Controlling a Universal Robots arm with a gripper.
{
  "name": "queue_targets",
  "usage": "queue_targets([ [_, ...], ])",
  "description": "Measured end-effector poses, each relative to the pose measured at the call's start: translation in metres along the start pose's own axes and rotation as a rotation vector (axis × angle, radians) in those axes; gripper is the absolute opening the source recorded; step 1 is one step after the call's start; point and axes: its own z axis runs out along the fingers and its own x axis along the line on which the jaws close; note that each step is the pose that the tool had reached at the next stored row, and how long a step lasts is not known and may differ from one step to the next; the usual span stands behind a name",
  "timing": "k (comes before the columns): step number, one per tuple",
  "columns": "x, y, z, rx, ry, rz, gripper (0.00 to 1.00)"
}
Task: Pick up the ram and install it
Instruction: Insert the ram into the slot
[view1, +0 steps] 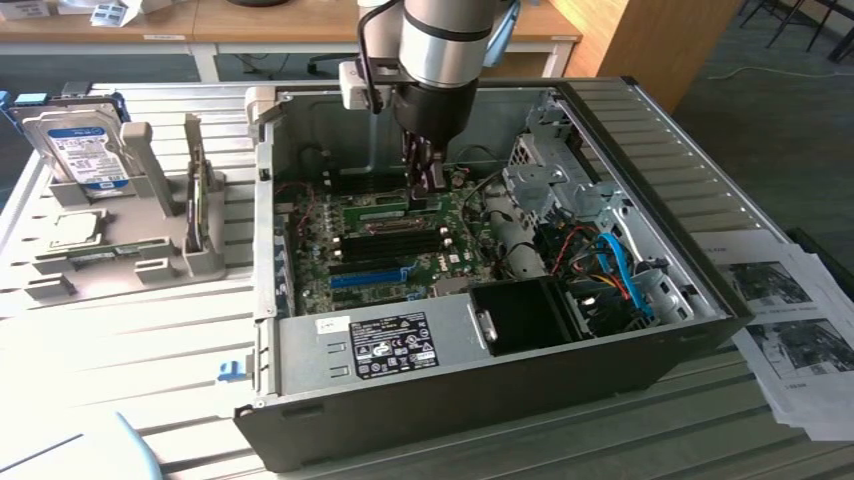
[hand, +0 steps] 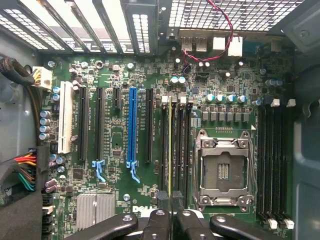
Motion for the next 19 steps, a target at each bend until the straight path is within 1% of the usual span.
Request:
queue_targets([
  [5, 0.0001, 0.0, 0.0003, 0.0, 0.0, 0.005, 0.11],
  [10, 0.0001, 0.0, 0.0008, 0.0005, -0.0007, 0.029, 0.11],
  [19, 0.0001, 0.0001, 0.0028, 0.0006, -0.0009, 0.031, 0.11],
])
